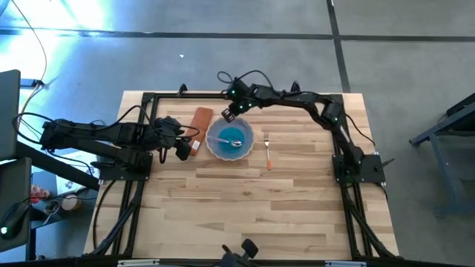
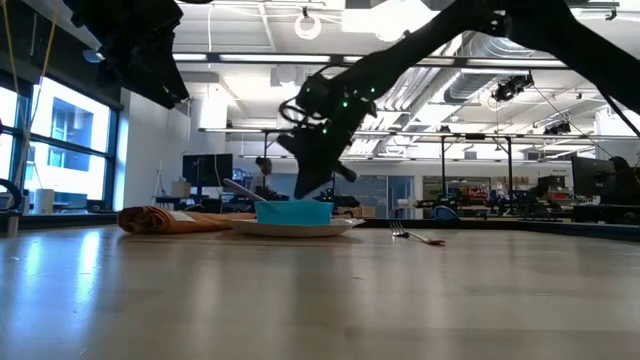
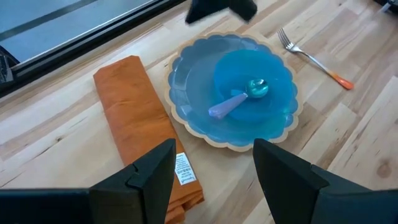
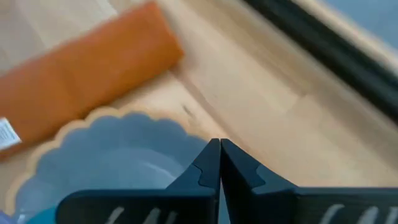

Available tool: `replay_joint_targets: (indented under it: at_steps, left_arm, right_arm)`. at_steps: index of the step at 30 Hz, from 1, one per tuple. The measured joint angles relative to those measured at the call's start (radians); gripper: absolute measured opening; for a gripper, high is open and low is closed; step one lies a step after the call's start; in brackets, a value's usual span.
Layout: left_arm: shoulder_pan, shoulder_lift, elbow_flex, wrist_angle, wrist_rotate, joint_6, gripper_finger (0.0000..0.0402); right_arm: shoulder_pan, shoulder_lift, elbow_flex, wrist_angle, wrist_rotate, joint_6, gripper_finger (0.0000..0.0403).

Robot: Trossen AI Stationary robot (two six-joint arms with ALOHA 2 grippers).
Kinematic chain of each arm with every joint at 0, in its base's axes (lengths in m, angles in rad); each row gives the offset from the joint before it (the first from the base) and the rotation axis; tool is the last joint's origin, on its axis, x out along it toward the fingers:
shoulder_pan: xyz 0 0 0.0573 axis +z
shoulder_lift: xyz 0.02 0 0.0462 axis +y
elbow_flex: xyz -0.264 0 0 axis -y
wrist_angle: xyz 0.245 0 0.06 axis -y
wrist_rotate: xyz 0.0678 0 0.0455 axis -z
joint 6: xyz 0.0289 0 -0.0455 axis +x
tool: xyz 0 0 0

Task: Set table place
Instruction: Adjust the light blue plate

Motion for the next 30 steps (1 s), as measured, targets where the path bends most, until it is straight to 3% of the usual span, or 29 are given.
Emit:
replay_joint_targets:
  at_steps: [13,17,20,24,30]
  left_arm:
    - [0.0,0.0,0.0,0.0,-0.002,-0.006,0.0205]
    - [0.003,0.0,0.0,0.0,-0.009,-0.002,0.0205]
    - [0.072,0.006,0.0,0.001,0.006,0.02,0.02]
    - [0.269,0.081,0.0,0.028,0.174,0.139,0.0158]
    - [0.537,0.305,0.034,0.233,0.528,0.353,0.0019]
  right_arm:
    - [-0.002,0.026,-0.001,-0.061,0.027,0.049,0.0]
    - [0.004,0.019,-0.001,-0.096,-0.052,0.074,0.0]
    - [0.038,-0.044,0.01,-0.108,-0.069,0.066,0.0]
    - [0.104,-0.173,0.056,-0.182,-0.058,0.022,0.0]
    - [0.184,-0.407,0.1,-0.374,0.091,0.015,0.0]
